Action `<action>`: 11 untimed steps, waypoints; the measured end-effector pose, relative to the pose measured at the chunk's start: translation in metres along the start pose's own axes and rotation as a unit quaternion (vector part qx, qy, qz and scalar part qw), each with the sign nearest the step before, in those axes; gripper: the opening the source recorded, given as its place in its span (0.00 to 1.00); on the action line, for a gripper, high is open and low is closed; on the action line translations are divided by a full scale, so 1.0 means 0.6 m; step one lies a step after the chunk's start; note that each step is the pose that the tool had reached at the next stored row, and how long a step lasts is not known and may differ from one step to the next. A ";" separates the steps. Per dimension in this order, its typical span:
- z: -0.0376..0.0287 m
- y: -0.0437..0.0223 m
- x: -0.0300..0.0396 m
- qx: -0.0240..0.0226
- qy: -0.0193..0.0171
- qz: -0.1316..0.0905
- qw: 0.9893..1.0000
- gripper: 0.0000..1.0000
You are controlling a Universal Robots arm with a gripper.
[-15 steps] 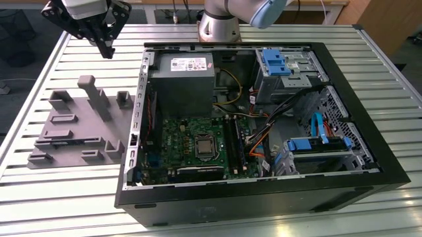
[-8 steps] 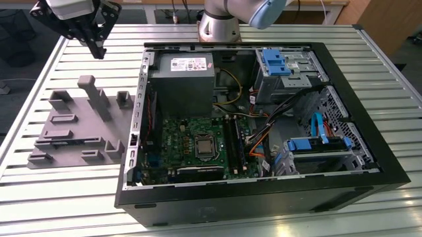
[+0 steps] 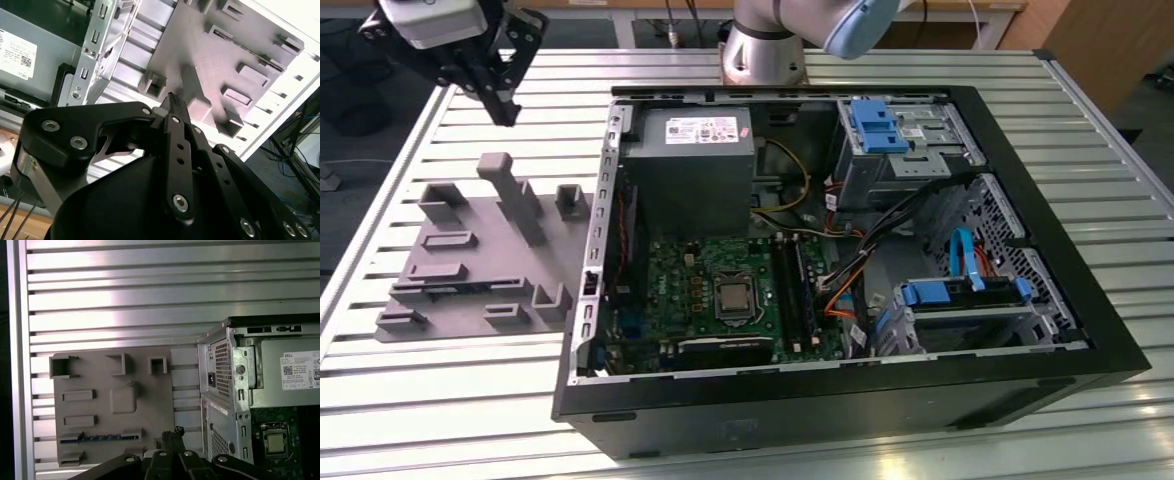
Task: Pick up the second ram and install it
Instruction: 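Reach for the second ram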
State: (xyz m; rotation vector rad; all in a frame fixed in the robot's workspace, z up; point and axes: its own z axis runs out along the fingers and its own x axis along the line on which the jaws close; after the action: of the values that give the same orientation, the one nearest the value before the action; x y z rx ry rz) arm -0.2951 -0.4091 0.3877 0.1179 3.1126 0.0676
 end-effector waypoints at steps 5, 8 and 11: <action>0.000 -0.013 0.017 0.000 0.000 0.000 1.000 0.13; 0.000 -0.023 0.028 0.000 0.000 0.000 1.000 0.13; 0.001 -0.034 0.034 0.000 0.002 0.000 1.000 0.13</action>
State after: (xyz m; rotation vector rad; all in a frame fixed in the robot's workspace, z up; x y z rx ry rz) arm -0.3169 -0.4281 0.3858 0.1183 3.1159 0.0673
